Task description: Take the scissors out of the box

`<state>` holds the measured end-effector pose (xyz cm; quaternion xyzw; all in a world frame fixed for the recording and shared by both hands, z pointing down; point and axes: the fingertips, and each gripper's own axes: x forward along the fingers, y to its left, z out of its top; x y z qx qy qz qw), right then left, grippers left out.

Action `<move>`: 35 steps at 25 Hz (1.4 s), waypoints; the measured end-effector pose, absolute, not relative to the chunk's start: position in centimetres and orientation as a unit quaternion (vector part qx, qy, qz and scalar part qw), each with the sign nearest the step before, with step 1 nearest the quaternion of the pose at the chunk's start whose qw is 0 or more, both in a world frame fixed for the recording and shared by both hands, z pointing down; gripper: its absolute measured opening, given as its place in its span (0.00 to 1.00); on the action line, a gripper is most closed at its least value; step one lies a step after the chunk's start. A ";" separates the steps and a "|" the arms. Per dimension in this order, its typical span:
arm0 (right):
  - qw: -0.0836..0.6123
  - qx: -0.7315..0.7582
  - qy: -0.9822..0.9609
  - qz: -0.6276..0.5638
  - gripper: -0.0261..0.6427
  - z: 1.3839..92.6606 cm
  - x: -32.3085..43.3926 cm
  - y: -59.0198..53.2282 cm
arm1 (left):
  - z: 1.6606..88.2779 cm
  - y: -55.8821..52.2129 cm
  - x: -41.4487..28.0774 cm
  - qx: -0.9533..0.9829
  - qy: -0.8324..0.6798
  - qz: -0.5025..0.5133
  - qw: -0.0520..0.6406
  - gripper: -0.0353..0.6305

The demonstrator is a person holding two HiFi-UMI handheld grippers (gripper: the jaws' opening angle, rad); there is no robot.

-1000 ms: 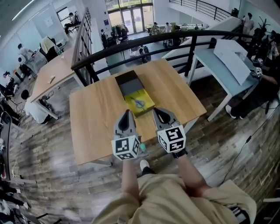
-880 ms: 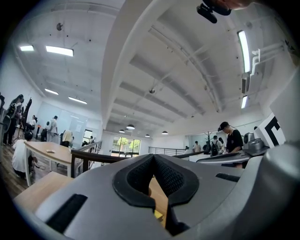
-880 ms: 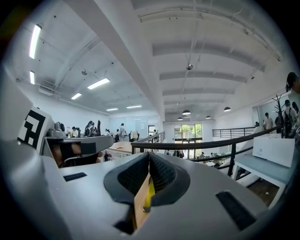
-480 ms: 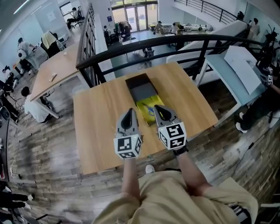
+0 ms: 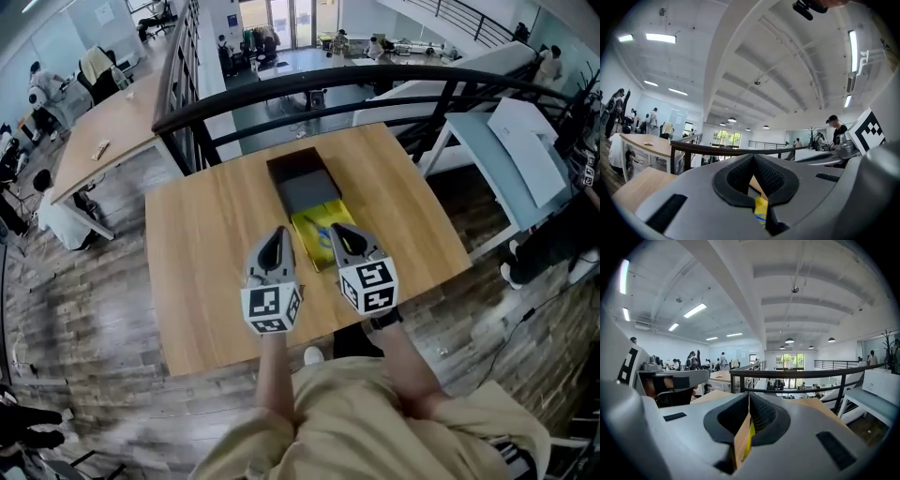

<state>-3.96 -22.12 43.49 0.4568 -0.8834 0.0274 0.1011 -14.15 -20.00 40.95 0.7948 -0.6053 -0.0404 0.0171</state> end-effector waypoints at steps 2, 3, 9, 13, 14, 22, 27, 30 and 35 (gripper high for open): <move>0.114 0.453 -0.883 0.036 0.06 44.8 -3.9 -24.0 | 41.9 -21.6 -14.4 0.793 -0.608 -0.034 0.024 0.06; 0.122 0.449 -0.884 0.041 0.06 45.5 -3.9 -24.7 | 42.4 -22.3 -14.5 0.792 -0.609 -0.031 0.029 0.06; 0.166 0.441 -0.878 0.086 0.06 50.2 -3.5 -29.1 | 44.3 -25.7 -14.0 0.793 -0.607 -0.019 0.042 0.06; 0.195 0.428 -0.875 0.112 0.06 53.5 -3.7 -31.4 | 46.5 -27.9 -14.0 0.792 -0.607 -0.012 0.058 0.06; 0.205 0.423 -0.875 0.117 0.06 54.3 -3.8 -31.9 | 47.1 -28.4 -14.0 0.792 -0.607 -0.009 0.064 0.06; 0.281 0.379 -0.869 0.150 0.06 60.3 -4.7 -34.5 | 50.4 -32.4 -14.6 0.786 -0.610 0.003 0.100 0.06; 0.319 0.361 -0.860 0.168 0.17 63.3 -4.9 -36.0 | 52.0 -34.8 -14.8 0.783 -0.610 0.007 0.120 0.06; 0.343 0.352 -0.853 0.177 0.19 65.1 -4.7 -36.4 | 53.1 -35.7 -14.6 0.782 -0.609 0.008 0.134 0.06; 0.385 0.323 -0.844 0.184 0.21 68.3 -5.1 -36.7 | 54.9 -37.2 -14.6 0.774 -0.614 0.011 0.152 0.06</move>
